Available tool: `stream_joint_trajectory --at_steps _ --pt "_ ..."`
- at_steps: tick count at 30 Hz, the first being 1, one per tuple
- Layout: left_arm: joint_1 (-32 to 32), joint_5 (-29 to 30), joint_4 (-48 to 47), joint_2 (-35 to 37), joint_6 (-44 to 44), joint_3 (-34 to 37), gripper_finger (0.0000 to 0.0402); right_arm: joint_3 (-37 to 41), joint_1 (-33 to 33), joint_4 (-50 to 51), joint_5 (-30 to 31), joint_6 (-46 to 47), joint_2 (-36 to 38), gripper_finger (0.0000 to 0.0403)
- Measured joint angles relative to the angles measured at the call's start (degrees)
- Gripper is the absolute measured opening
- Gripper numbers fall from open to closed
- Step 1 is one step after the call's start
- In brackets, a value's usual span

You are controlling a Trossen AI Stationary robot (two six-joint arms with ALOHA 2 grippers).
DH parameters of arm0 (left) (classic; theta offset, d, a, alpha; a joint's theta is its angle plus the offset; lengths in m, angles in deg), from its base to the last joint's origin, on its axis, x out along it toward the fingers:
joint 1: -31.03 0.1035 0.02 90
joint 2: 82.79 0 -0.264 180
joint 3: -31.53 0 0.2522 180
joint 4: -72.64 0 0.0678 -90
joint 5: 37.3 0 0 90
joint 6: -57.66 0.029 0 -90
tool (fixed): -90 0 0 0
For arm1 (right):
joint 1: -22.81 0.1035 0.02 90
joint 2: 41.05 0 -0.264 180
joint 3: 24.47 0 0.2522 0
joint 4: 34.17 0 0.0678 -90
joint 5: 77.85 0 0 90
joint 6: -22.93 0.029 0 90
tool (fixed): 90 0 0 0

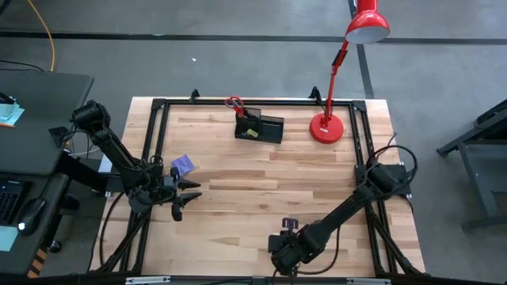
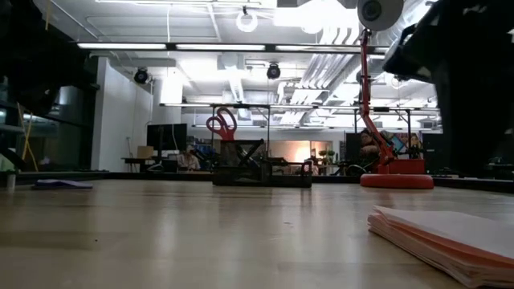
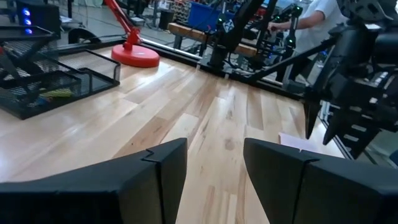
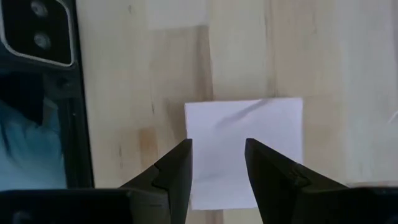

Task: Pick and place office supplies into organizer
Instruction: Put the pink sticky notes into the desk organizer

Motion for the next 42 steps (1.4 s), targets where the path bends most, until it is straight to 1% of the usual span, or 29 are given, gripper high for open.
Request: stream_joint_trajectory --at_steps 7,10,13,16,23,26,31,35,39,42 --pt "0.0 -1.12 -0.58 -0.42 -1.07 0.0 0.015 0.0 1.4 -0.95 -1.02 4.35 -0.22 0.014" --pt "0.0 -0.91 -0.58 -0.44 -1.23 0.0 0.015 -0.02 2.06 -0.49 -1.17 4.18 -0.8 0.014" --pt "0.0 -0.85 -0.58 -0.44 -1.9 0.0 0.015 -0.02 2.07 1.14 0.57 4.13 -0.95 0.014" --pt "0.0 -0.79 -1.11 -0.77 -2.78 0.0 0.015 -0.02 2.27 0.53 1.04 4.31 -1.27 0.014" --pt "0.02 -0.59 -1.69 -2.07 -3.83 0.0 0.015 -0.18 2.76 -1.05 -0.5 3.96 -4.57 0.014" --pt "0.02 -0.44 -1.72 -2.52 -4.12 0.0 0.015 -0.35 3.09 -0.9 0.6 3.92 -5.17 0.014" --pt "0.02 0.04 -1.68 -2.8 -5.03 0.0 0.015 -0.57 3.78 0.02 4.98 3.72 -5.45 0.014" --pt "0.02 0.39 -1.68 -2.78 -5.61 0.0 0.015 -0.42 3.76 0.36 5.27 3.96 -5.45 0.0138" --pt "0.02 0.4 -1.68 -2.78 -5.7 0.0 0.015 -0.44 3.95 0.82 6.63 3.84 -6.24 0.0119" --pt "0.02 0.41 -1.7 -2.78 -5.7 0.0 0.015 -0.47 3.96 1.0 6.95 3.2 -7.49 0.0085"
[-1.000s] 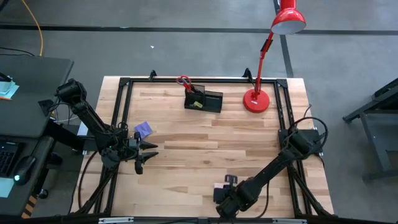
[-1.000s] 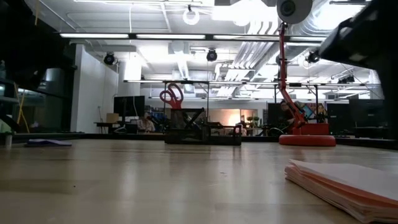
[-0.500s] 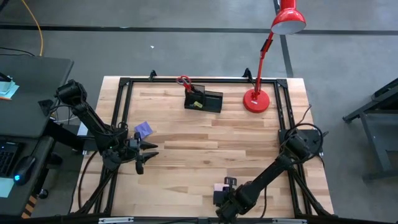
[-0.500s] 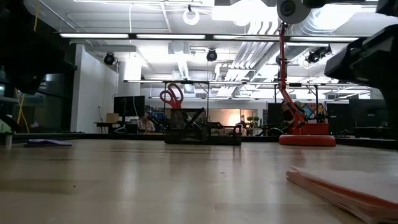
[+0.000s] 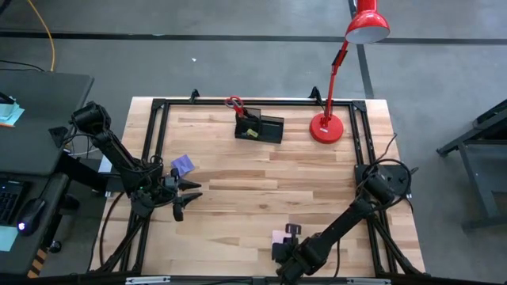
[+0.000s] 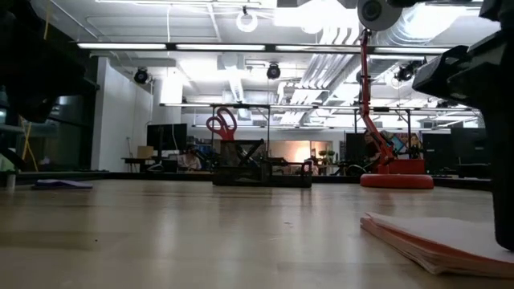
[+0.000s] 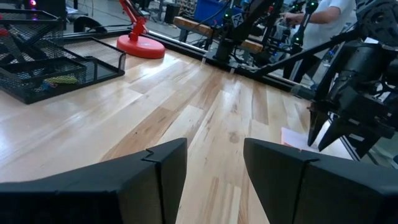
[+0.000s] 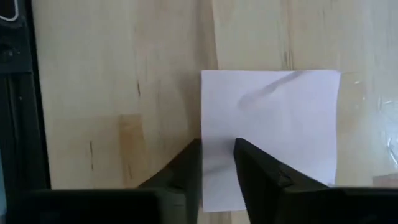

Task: Pick and place office supplies into organizer
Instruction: Put the pink sticky notes into the desk organizer

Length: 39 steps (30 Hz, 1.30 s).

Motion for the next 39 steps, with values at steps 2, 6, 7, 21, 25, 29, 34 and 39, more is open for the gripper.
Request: stream_joint_trajectory --at_steps 2,6,7,21,25,29,34,39 --pt "0.0 0.0 0.0 0.0 -0.01 0.0 0.015 -0.06 0.32 -0.46 0.23 -0.73 -0.43 0.0054" --pt "0.0 0.0 -0.02 -0.01 -0.02 0.0 0.015 -0.93 1.45 -0.97 3.54 -3.14 -0.84 0.0007" --pt "0.0 0.0 -0.02 -0.02 0.0 0.0 0.015 -1.69 1.89 -0.83 5.68 -3.26 -0.94 0.0008" --pt "0.0 0.74 -0.02 -1.64 -1.47 0.0 0.015 -14.46 2.19 13.16 19.75 -4.13 -1.26 0.0" --pt "-0.02 1.1 0.03 -2.31 -2.85 0.02 0.015 -14.53 0.7 14.16 15.31 -1.82 -1.27 0.0002" --pt "0.0 1.38 0.07 -2.47 -3.07 0.02 0.015 -14.53 -1.83 15.22 7.86 -0.37 -1.27 0.0022" --pt "0.0 1.25 0.13 -2.47 -3.15 0.02 0.015 -12.69 -3.77 11.86 6.21 -3.23 -1.15 0.0097" --pt "0.0 1.2 0.04 -2.47 -4.22 0.0 0.015 -10.16 -6.5 13.18 -1.63 0.67 -1.16 0.0193"
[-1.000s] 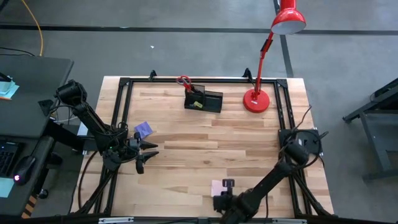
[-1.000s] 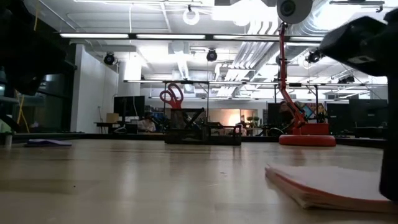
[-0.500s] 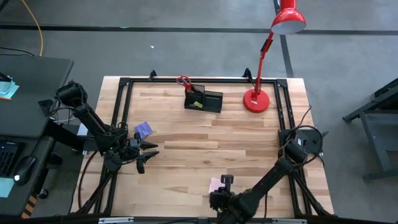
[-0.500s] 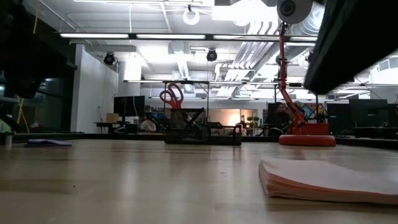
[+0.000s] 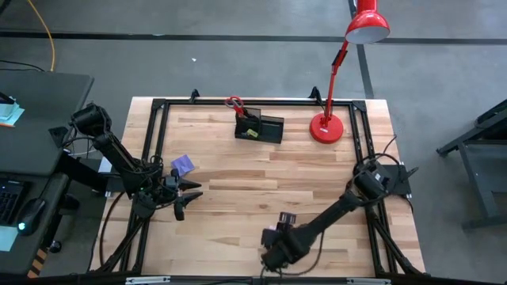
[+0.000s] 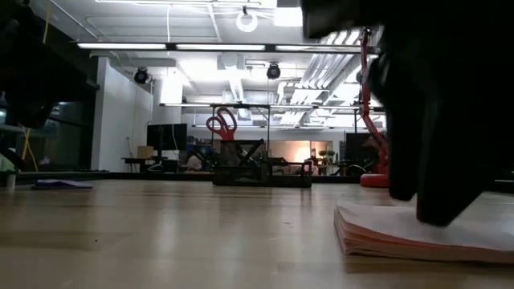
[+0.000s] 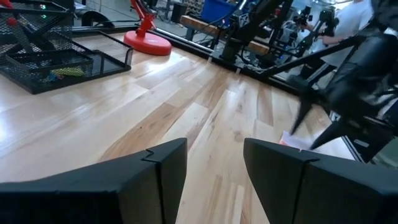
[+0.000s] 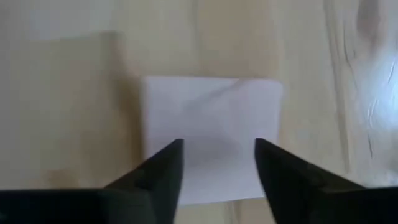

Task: Pick and place office supplies into organizer
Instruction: Put the pink sticky notes into the desk organizer

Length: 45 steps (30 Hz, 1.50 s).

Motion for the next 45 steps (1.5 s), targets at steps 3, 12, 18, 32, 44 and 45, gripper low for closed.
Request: stream_joint_trajectory --at_steps 3,12,18,32,44,45 --pt "-0.02 -0.21 -0.1 0.0 -0.07 0.02 0.015 0.7 -1.06 -1.65 -2.22 -0.44 0.0 0.0233" --pt "-0.02 -0.34 -0.04 0.0 -0.51 0.02 0.015 5.39 -2.3 -6.89 -8.22 0.34 0.66 0.0252" --pt "0.0 -0.3 -0.08 0.0 -0.51 0.02 0.015 7.39 -1.67 -8.55 -7.63 0.03 0.59 0.0214" --pt "0.0 -0.17 -0.07 -0.59 -0.97 0.0 0.015 7.31 -1.4 -9.72 -5.95 -0.68 0.4 0.0004" --pt "0.0 0.95 0.36 -2.78 -3.3 0.02 0.015 -2.85 0.59 4.35 0.95 -1.45 -0.11 0.0" --pt "-0.02 0.95 0.34 -2.78 -3.28 0.02 0.015 -3.06 0.77 5.14 1.04 -1.38 -0.11 0.0"
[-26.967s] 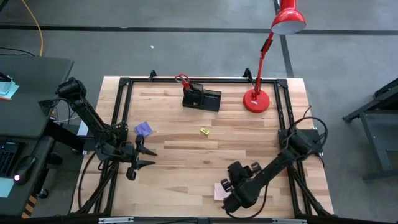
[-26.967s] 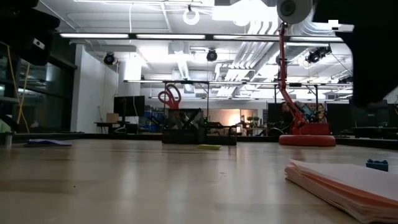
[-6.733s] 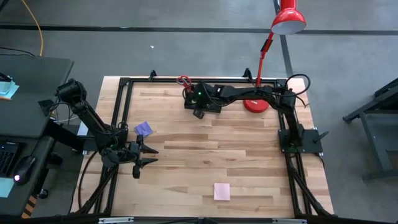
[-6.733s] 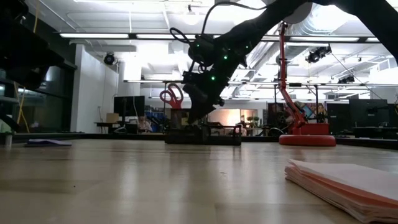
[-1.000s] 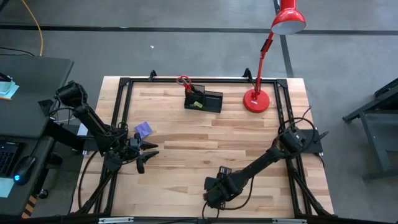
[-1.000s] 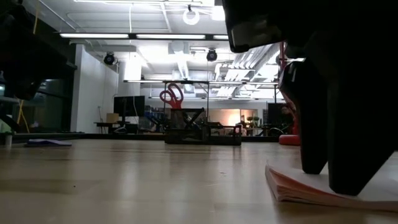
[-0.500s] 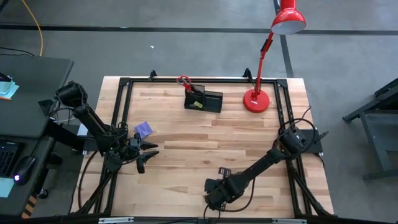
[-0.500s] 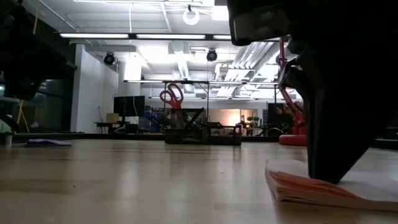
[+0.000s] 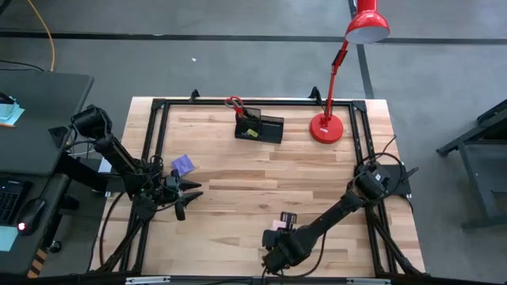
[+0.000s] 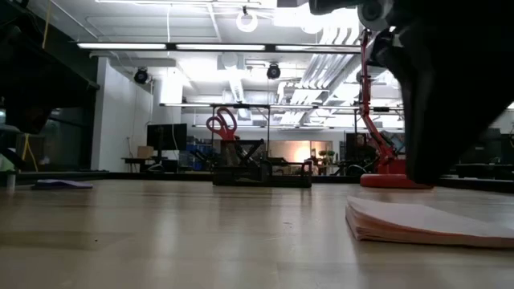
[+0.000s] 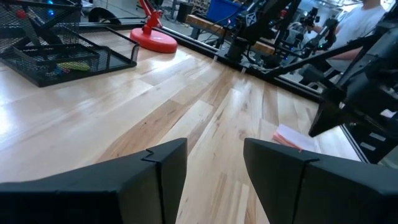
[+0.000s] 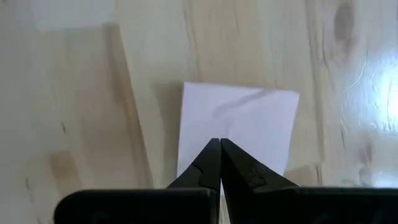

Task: Pick and place office supplies into organizer
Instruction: Put the pink sticky notes into the desk organizer

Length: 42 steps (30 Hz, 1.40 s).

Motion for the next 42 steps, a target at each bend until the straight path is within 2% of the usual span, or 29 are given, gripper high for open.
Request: stream_joint_trajectory --at_steps 5,9,12,18,23,28,39,42 --pt "0.01 0.0 -0.1 0.0 -0.02 -0.01 0.015 -1.05 1.42 -0.56 -0.96 1.7 0.0 0.0003" --pt "0.02 0.0 -0.11 0.0 -0.02 -0.02 0.015 -1.07 2.81 -0.39 -3.45 4.4 -0.01 0.0033" --pt "0.02 0.0 -0.13 0.0 -0.02 -0.02 0.015 -1.09 2.95 2.24 -4.73 6.67 0.0 0.0082" --pt "0.02 0.0 -0.14 0.0 -0.03 -0.01 0.015 -1.22 2.15 1.61 1.03 5.33 0.02 0.0201" --pt "0.0 0.0 -0.33 0.0 -1.11 0.0 0.015 -0.46 -0.85 2.3 -0.6 4.27 0.05 0.0265" --pt "0.0 0.02 -0.46 0.0 -1.29 -0.02 0.015 -0.46 -3.17 0.89 -1.8 0.5 0.11 0.0291" --pt "0.01 2.08 -0.39 0.0 -0.79 0.0 0.015 -0.38 -6.0 -1.69 -6.21 -3.29 0.0 0.0313" --pt "0.02 1.88 -0.33 0.0 -1.02 0.0 0.015 1.72 -6.62 -2.41 -7.92 -3.22 -0.14 0.0315"
